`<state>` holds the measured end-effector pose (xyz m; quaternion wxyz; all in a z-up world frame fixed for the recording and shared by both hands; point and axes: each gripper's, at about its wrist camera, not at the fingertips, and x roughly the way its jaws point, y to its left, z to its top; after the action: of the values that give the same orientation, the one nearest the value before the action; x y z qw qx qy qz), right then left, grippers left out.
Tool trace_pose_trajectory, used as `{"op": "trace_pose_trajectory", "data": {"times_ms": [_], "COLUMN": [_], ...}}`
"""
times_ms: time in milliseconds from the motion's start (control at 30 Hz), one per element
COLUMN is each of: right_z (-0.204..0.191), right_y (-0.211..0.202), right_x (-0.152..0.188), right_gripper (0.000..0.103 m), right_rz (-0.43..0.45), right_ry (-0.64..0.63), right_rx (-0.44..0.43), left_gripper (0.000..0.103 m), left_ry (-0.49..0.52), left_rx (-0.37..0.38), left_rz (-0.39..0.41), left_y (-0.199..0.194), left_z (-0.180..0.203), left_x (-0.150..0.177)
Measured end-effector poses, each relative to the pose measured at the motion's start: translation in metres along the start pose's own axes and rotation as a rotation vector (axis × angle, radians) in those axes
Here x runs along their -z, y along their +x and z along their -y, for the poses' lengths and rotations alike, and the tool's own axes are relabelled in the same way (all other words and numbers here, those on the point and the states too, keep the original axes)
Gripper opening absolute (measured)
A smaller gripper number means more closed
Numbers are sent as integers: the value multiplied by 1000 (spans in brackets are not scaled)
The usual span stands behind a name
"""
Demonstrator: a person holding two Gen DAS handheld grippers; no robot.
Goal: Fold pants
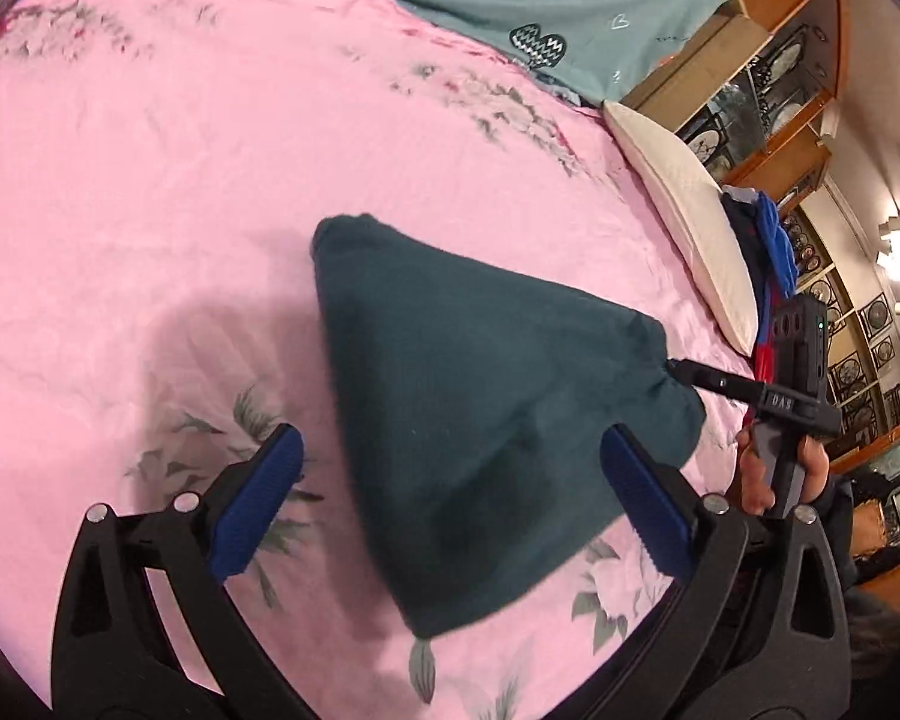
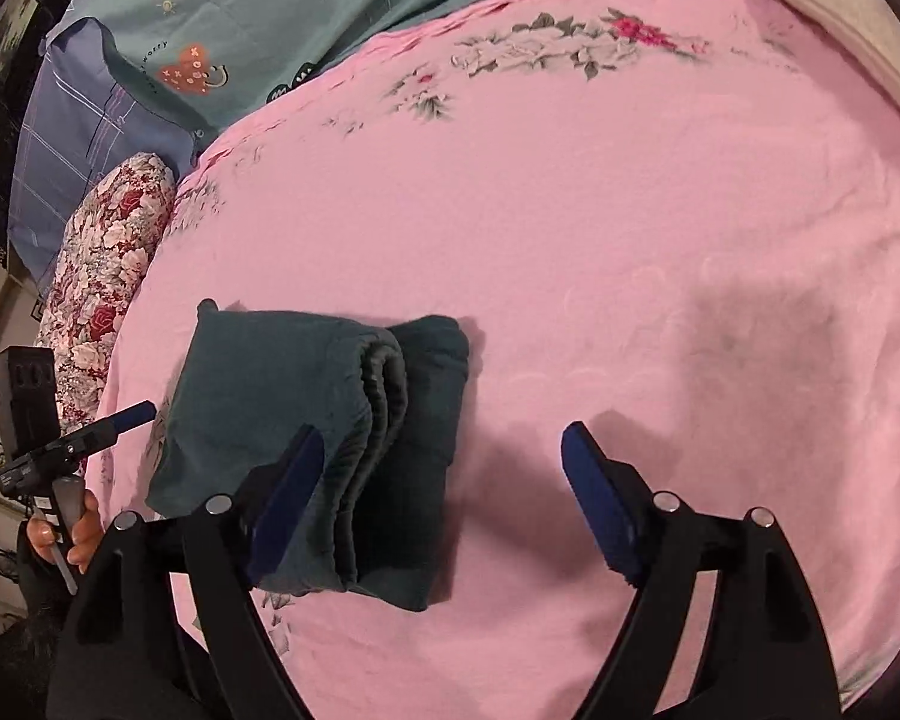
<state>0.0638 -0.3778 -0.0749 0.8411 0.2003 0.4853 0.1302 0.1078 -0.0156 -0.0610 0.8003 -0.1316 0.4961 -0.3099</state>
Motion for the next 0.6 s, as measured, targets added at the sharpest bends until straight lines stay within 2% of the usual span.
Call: {"op": "trace_pose_trajectory", "data": {"times_ms": [100,200,300,400,500,600], "right_z": [-5,-15,-24,-20,-21,-16], "right_y": [8,12,14,14,13,17], "right_x": [2,3,8,9,10,4], "right_gripper": [81,71,65,58,57,57], "right_rz": [-11,-54,-88,-139,-156,-155], "right_ry": [-7,-26,-61,12,10,41], "right_rx": [-38,-84,-62,-126,-138,-167], "left_gripper": [101,101,101,101,101,101], "left_ry": [32,13,4,29,-25,-72], "left_rx": [14,-16,-15,-64,-124,-74], "left_rz": [-37,-48,-49,-58,-29,-18], "left_y": [17,32,39,35,21,24], "left_z": [9,7,7,9,-8,-16], "left_x": [-3,-7,-12,-9,-11,-18]}}
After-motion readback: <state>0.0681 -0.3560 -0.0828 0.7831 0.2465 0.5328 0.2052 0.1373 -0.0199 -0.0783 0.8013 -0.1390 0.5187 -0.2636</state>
